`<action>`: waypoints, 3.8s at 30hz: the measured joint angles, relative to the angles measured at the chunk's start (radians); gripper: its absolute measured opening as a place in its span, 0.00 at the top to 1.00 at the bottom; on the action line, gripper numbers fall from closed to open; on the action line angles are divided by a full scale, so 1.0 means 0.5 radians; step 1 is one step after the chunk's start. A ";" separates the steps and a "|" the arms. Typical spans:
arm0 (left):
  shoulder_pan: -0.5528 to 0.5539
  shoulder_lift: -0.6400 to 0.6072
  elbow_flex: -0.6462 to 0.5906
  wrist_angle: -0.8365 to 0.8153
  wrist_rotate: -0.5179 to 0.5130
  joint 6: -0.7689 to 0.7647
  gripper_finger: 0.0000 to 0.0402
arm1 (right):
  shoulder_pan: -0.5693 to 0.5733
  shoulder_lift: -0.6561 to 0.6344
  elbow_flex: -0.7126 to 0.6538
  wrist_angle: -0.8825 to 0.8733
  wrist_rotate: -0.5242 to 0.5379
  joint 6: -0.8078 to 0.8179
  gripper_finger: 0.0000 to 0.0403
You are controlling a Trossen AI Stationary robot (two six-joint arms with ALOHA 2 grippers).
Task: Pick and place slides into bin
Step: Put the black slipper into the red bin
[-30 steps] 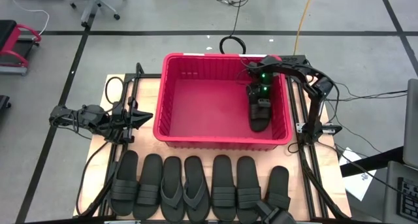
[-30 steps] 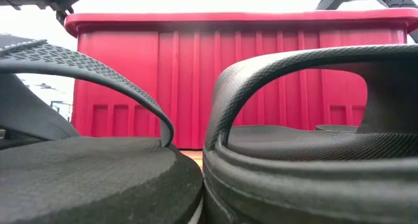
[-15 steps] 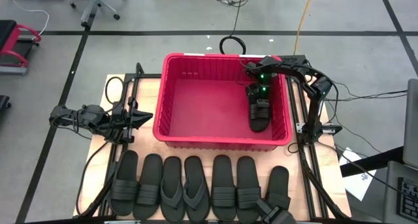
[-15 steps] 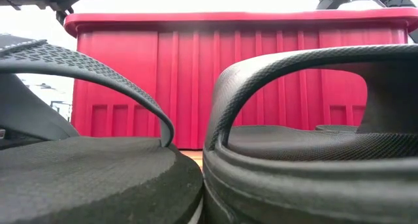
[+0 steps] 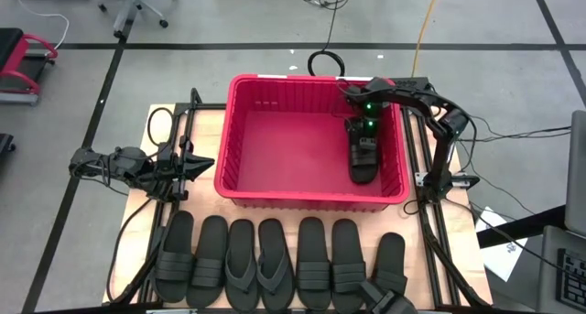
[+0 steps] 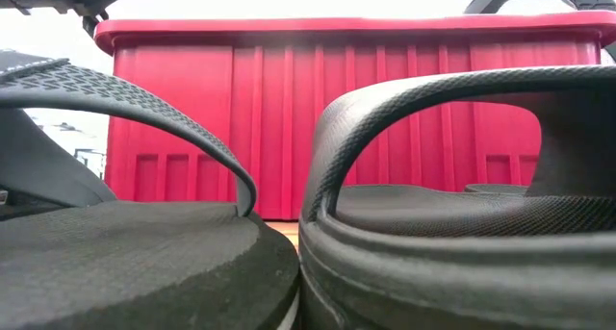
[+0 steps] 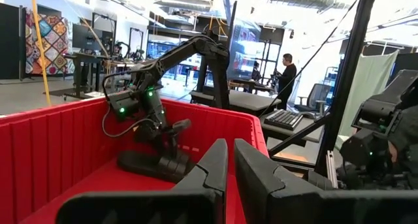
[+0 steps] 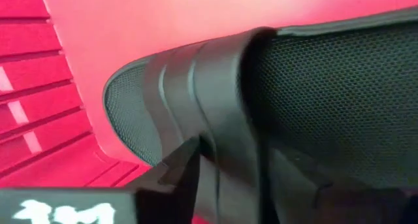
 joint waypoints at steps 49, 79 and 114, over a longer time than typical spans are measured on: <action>-0.001 0.000 0.000 -0.001 -0.001 0.006 0.94 | 0.512 -0.078 -0.142 0.539 0.083 -0.057 1.00; 0.000 0.000 0.000 -0.001 -0.001 0.006 0.94 | 0.489 -0.054 0.079 0.931 0.450 0.147 1.00; 0.000 0.000 0.000 0.000 -0.001 0.002 0.94 | 0.191 0.136 0.078 0.803 0.719 0.395 1.00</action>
